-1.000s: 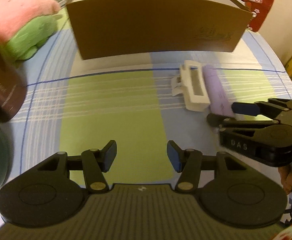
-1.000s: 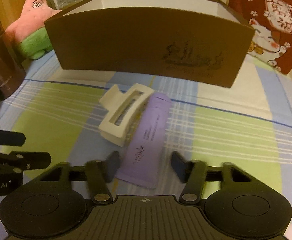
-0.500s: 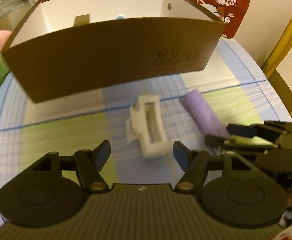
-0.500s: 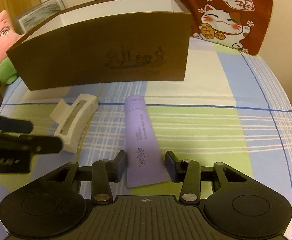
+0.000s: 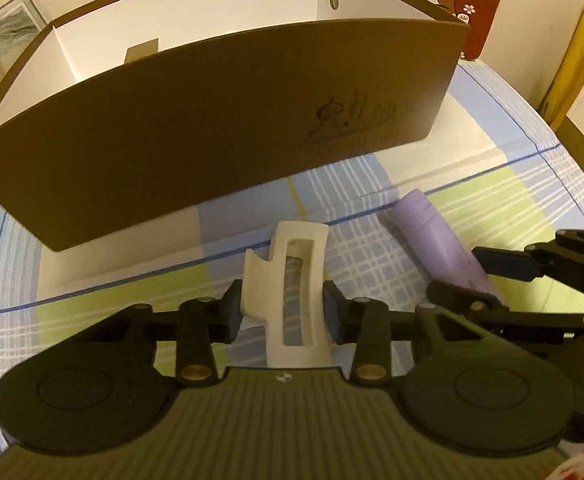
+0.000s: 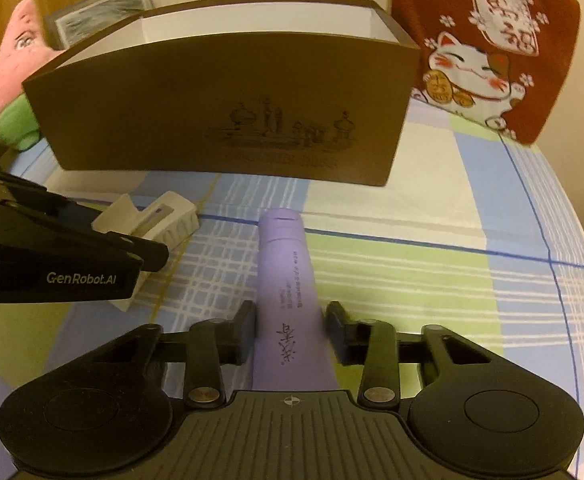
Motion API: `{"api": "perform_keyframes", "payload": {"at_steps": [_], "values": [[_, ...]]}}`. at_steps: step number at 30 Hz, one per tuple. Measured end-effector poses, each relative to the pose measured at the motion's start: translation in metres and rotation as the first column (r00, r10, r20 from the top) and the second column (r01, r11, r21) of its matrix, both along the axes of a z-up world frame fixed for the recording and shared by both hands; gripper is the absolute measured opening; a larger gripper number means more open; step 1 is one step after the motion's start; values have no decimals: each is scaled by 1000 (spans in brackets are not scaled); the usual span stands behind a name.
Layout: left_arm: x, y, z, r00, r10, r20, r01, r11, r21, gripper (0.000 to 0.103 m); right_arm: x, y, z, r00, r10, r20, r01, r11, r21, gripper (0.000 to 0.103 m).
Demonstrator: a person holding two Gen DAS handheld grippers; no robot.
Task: Organize rigid objects
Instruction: 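Close the left tool on the white clip while the right tool grips the lilac tube, then lift the clip and lilac tube and carry both over the brown box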
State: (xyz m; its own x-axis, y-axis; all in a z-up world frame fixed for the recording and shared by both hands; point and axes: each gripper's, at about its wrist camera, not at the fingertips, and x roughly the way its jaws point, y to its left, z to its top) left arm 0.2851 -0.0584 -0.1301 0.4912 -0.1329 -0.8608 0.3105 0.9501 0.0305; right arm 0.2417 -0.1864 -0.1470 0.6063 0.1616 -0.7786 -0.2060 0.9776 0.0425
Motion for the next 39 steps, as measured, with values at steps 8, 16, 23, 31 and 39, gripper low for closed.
{"api": "perform_keyframes", "payload": {"at_steps": [8,16,23,31,39], "values": [[-41,30,5,999,30,-26,-30,1000,10,36,-38,13,1,992,121,-19,-121,993,12,35],[-66,47,9,994,82,-78,-83,996,-8,37,-48,26,0,983,182,-30,-182,983,11,39],[-57,41,4,993,87,-79,-86,996,7,40,-29,29,0,984,175,-44,-175,985,6,44],[-54,38,3,994,78,-74,-76,997,31,38,-33,29,0,980,194,-38,-194,981,5,31],[-57,35,4,995,65,-78,-63,997,36,37,-38,28,1,981,190,-47,-189,982,12,31]]}}
